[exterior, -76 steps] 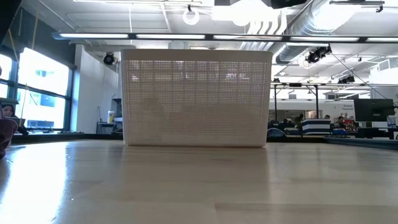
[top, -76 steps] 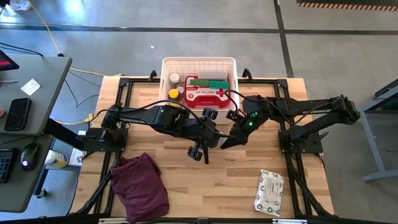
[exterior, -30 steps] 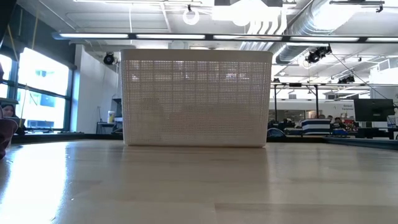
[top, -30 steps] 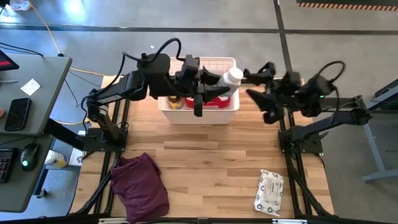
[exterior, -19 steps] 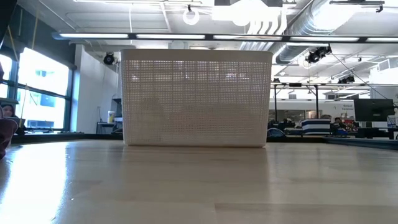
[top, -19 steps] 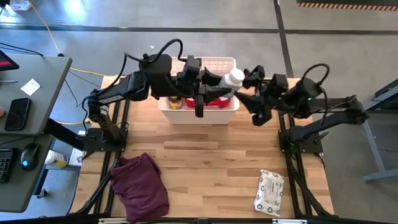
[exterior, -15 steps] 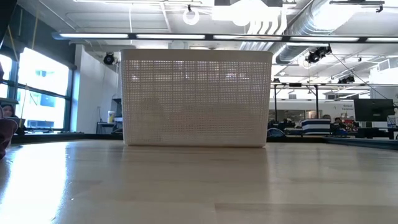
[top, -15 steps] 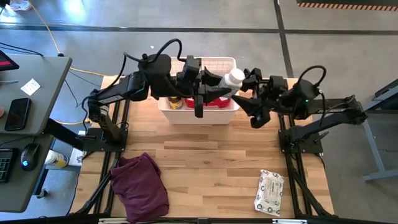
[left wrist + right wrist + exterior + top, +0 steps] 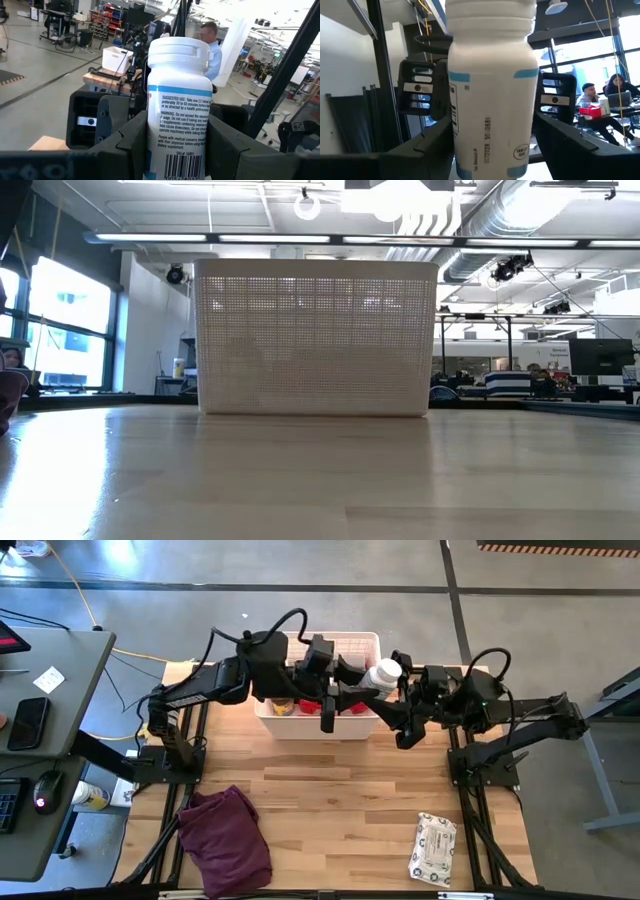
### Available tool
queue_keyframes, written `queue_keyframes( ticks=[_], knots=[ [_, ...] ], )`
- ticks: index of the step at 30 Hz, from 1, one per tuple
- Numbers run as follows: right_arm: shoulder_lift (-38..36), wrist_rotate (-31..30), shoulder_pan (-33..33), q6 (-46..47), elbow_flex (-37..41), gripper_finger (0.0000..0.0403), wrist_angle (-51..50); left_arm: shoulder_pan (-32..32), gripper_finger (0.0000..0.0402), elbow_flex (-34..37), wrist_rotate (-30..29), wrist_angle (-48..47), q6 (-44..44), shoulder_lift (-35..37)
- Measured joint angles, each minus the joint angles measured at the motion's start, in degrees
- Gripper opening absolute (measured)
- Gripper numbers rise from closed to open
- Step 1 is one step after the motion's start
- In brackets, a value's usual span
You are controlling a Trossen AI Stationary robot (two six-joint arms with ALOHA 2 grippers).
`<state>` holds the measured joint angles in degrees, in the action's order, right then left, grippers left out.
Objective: Pick & place medical supplies in basket/bin
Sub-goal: Put the white medicine bottle into the white bin
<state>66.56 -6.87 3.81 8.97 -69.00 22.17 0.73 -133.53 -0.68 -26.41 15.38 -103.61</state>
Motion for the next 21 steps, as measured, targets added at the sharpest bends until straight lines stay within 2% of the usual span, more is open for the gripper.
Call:
queue_keyframes(
  ticks=[5, 8, 16, 21],
  knots=[
    [-0.3, 0.1, 0.0, 0.0, 0.0, 0.0245, -0.1, 0.0, 0.0192, 0.0, 0.1, 0.1, 0.0, 0.0],
    [-0.3, 0.3, 0.0, 0.0, 0.0, 0.023, -0.1, 0.0, 0.0192, 0.0, 0.1, -0.1, 0.0, 0.0],
    [-0.6, 0.4, 0.0, 0.4, 0.0, 0.0139, -1.6, 0.0, 0.0201, 0.0, -0.2, -0.6, 1.0, -0.1],
    [-1.3, -0.5, 0.0, 0.4, 0.0, 0.0138, -4.9, 0.0, 0.0225, 0.0, -0.9, -2.7, 7.0, 0.0]
  ],
)
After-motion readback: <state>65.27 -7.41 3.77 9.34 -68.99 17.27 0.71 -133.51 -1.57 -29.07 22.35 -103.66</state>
